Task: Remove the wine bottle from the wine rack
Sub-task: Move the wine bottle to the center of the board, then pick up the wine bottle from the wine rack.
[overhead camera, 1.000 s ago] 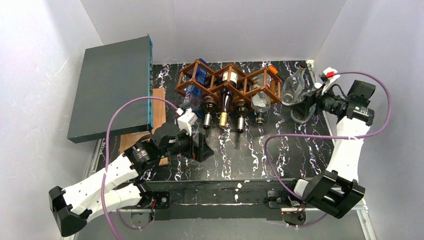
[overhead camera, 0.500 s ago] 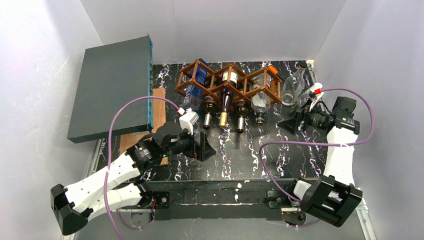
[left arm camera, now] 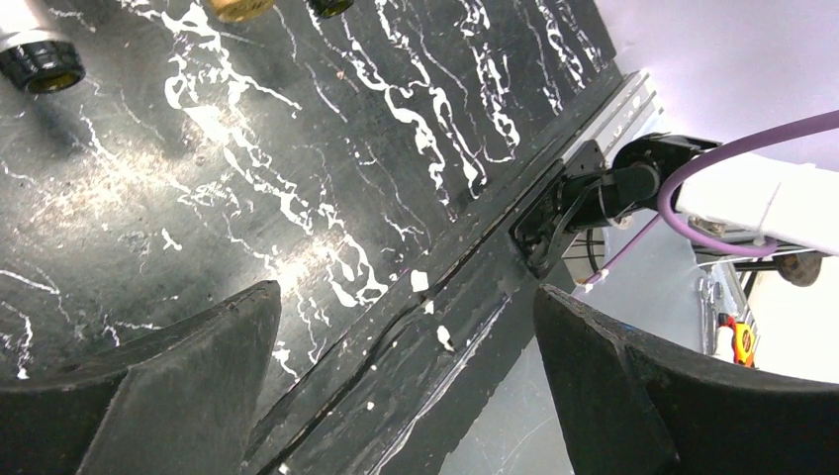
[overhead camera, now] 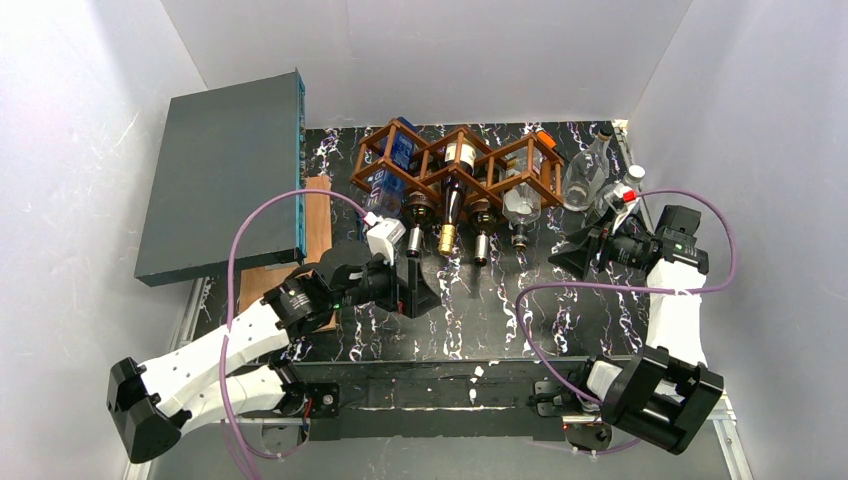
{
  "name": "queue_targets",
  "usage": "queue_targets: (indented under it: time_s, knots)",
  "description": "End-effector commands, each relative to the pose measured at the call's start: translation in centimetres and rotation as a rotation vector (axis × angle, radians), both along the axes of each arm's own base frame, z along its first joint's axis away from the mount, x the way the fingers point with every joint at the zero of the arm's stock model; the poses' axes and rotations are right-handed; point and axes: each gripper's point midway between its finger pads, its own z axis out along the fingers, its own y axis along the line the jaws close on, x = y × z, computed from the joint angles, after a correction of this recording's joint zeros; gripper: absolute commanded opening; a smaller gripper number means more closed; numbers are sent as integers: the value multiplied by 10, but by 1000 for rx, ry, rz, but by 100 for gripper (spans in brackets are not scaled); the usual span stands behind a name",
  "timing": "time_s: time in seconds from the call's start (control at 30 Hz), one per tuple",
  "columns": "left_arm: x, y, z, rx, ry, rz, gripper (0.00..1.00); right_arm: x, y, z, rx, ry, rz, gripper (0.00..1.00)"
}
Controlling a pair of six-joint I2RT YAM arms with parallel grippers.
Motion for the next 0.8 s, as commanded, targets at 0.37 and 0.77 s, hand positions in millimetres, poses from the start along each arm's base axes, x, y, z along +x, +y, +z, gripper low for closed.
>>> queue_targets:
  time_s: [0.37,0.77]
  knots:
    - [9,-9,6,-72,-18,32,98,-3,1,4,-38,-57,11,98]
    - [13,-3,7,-69,-59,53,98,-4,0,0,-66,-58,1,98]
